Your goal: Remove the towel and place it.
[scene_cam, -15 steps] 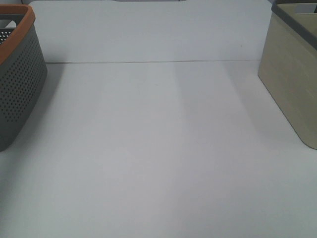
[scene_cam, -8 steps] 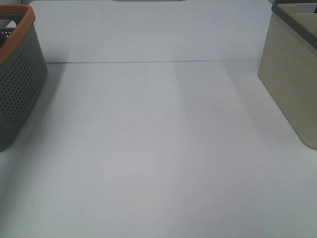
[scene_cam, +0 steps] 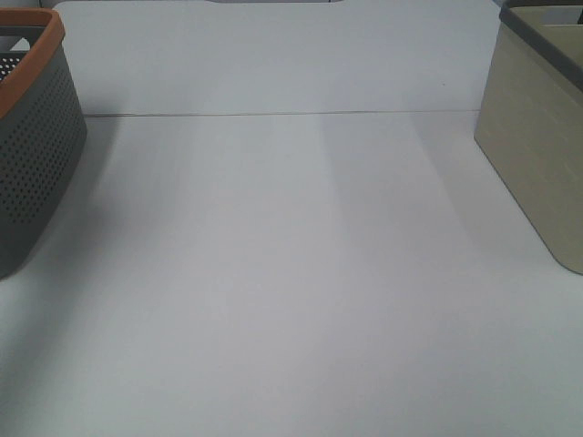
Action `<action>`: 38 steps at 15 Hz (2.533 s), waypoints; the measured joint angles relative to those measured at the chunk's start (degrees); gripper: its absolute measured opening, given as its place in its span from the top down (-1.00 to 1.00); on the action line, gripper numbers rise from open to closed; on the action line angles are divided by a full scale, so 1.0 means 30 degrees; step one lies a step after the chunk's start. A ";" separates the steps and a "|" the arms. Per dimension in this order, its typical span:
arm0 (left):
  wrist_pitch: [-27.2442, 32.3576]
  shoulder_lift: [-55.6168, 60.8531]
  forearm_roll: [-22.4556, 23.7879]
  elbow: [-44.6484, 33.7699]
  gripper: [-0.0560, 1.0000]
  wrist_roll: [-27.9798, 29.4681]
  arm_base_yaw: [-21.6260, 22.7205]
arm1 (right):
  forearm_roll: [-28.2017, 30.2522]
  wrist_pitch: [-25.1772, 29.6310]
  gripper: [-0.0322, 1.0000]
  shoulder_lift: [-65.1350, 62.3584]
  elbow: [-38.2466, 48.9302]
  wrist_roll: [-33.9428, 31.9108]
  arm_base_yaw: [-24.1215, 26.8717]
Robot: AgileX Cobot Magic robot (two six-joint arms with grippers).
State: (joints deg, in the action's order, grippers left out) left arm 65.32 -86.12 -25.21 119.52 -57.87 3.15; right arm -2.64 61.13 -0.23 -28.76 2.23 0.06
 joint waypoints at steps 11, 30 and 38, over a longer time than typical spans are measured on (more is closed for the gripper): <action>-0.1509 -0.5023 0.3056 0.1986 0.89 -0.0535 -0.9129 | -0.7487 -0.4908 -0.51 0.4259 -0.0382 0.5806 0.0000; -0.1910 -0.8594 0.1910 0.2044 0.89 -0.0535 -1.0733 | -2.5344 -0.7792 -0.51 1.8468 -0.0382 2.6471 0.0000; -0.2693 -0.8594 0.1833 0.2044 0.89 -0.0611 -1.0733 | -3.2105 -0.3953 -0.51 2.6261 -0.0382 3.4034 0.0000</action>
State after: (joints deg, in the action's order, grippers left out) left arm 57.24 -111.90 -19.71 125.65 -59.70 -29.05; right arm -98.95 49.27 78.55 -29.91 104.34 0.06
